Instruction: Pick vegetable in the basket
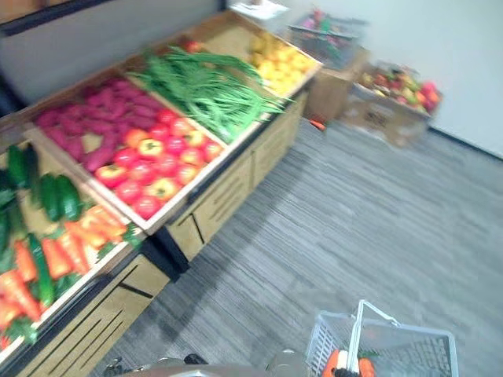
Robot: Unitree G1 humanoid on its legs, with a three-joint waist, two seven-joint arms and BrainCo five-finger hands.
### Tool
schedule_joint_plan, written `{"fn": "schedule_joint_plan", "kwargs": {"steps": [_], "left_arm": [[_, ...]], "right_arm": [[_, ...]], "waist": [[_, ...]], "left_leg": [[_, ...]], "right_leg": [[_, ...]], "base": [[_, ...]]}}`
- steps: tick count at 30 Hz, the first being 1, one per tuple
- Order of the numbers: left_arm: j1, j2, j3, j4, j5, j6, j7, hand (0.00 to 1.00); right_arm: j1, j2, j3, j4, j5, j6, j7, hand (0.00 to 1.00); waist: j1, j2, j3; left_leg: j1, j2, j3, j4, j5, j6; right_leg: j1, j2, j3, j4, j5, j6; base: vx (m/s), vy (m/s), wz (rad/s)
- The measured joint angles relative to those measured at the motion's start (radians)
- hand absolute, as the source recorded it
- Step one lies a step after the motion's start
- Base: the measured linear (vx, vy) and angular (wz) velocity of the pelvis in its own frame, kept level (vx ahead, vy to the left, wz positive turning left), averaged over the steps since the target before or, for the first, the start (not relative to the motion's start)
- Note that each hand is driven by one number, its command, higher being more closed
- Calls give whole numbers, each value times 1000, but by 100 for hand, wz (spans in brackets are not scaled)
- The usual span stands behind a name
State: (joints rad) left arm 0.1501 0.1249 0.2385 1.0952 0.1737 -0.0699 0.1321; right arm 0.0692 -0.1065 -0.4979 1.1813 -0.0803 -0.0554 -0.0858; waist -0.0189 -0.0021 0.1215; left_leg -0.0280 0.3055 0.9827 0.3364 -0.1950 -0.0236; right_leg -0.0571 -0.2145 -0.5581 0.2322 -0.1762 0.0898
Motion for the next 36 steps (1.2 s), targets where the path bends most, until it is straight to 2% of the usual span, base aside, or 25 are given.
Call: {"fn": "schedule_joint_plan", "kwargs": {"steps": [3,6,8,9,10,11,12,13,16,17,18,19,20,21,23,27,36], "left_arm": [[-47,-29,-38,8,6,-9,0,0],[-42,-35,-16,10,4,-7,3,0],[-39,-43,25,10,-5,-7,5,0],[-36,-44,57,10,-17,-6,11,0],[-34,-45,73,8,-44,-7,19,0],[-33,-50,75,8,-55,-7,24,0],[-30,-63,76,4,-73,-8,33,0],[-26,-68,77,-1,-82,-10,42,0],[-27,-67,79,-7,-83,-19,42,0],[-28,-68,80,-12,-84,-18,42,0],[-27,-71,81,-18,-84,-18,41,0],[-25,-78,81,-22,-84,-19,41,0],[-29,-78,83,-22,-83,-19,39,0],[-32,-61,81,-24,-81,-21,38,0],[-31,-48,80,-23,-78,-30,39,0],[-11,-41,42,-21,-55,-30,38,0],[-11,-13,-17,0,-35,-37,17,0]], "right_arm": [[24,-19,7,4,0,2,-5,100],[51,-19,32,6,1,0,-7,100],[49,-21,40,7,0,-2,-7,100],[47,-23,56,7,0,-10,-6,100],[40,-29,74,6,0,-18,-7,100],[34,-38,76,6,1,-18,-8,100],[18,-54,77,13,3,-19,-12,100],[11,-63,87,14,4,-20,-15,100],[19,-75,110,13,4,-28,-17,100],[20,-77,110,13,5,-29,-17,100],[20,-80,110,12,6,-36,-17,100],[21,-84,110,10,6,-40,-19,100],[23,-84,109,9,6,-41,-22,100],[42,-67,110,8,6,-43,-15,100],[62,-37,102,9,7,-42,-16,100],[73,-33,81,-9,19,-45,-17,100],[62,-37,106,-7,4,-48,-16,100]], "waist": [[-14,38,22],[-37,40,21],[-33,43,21],[-32,23,30],[-31,13,36],[-31,11,37],[-29,11,37],[-24,11,37],[-24,10,38],[-24,10,38],[-21,15,36],[-18,27,37],[-5,26,33],[-7,2,27],[-7,-23,24],[-5,-33,5],[-4,-34,3]], "left_leg": [[16,93,27,65,13,-16],[57,169,50,124,40,-39],[70,203,32,177,70,-36],[59,207,-64,228,116,-18],[20,158,-235,236,107,-38],[7,104,-342,215,89,-49],[-5,8,-524,164,56,-66],[-4,-71,-656,110,25,-77],[-25,-161,-860,-24,4,-83],[-33,-169,-893,-49,4,-82],[-41,-180,-959,-113,14,-80],[-40,-178,-985,-153,22,-83],[-41,-185,-969,-155,18,-85],[-54,-214,-953,-158,9,-71],[-37,-240,-926,-163,13,-46],[24,-278,-869,-209,14,-34],[68,-277,-824,-228,14,-27]], "right_leg": [[11,86,47,-54,27,-20],[27,156,120,-99,35,-41],[27,182,186,-118,50,-70],[31,188,247,-123,66,-92],[30,178,308,-121,72,-94],[26,172,347,-120,75,-92],[21,164,416,-124,87,-87],[15,162,477,-126,95,-81],[4,167,583,-142,105,-62],[3,168,602,-149,106,-60],[-12,171,635,-154,111,-43],[-20,183,653,-157,112,-32],[-22,178,674,-162,121,-17],[-17,145,676,-187,144,6],[-16,115,683,-186,146,10],[-8,85,704,-178,150,18],[-40,100,699,-122,154,22]], "base": [[-93,-306,-75],[-33,-189,-77],[19,-173,-115],[73,-157,-145],[78,-79,-147],[64,13,-157],[49,89,-167],[39,106,-165],[-16,156,-116],[-67,227,-88],[-65,211,-72],[-65,266,-86],[13,302,-56],[42,299,-39],[107,255,-18],[88,142,-37],[6,5,-22]]}}
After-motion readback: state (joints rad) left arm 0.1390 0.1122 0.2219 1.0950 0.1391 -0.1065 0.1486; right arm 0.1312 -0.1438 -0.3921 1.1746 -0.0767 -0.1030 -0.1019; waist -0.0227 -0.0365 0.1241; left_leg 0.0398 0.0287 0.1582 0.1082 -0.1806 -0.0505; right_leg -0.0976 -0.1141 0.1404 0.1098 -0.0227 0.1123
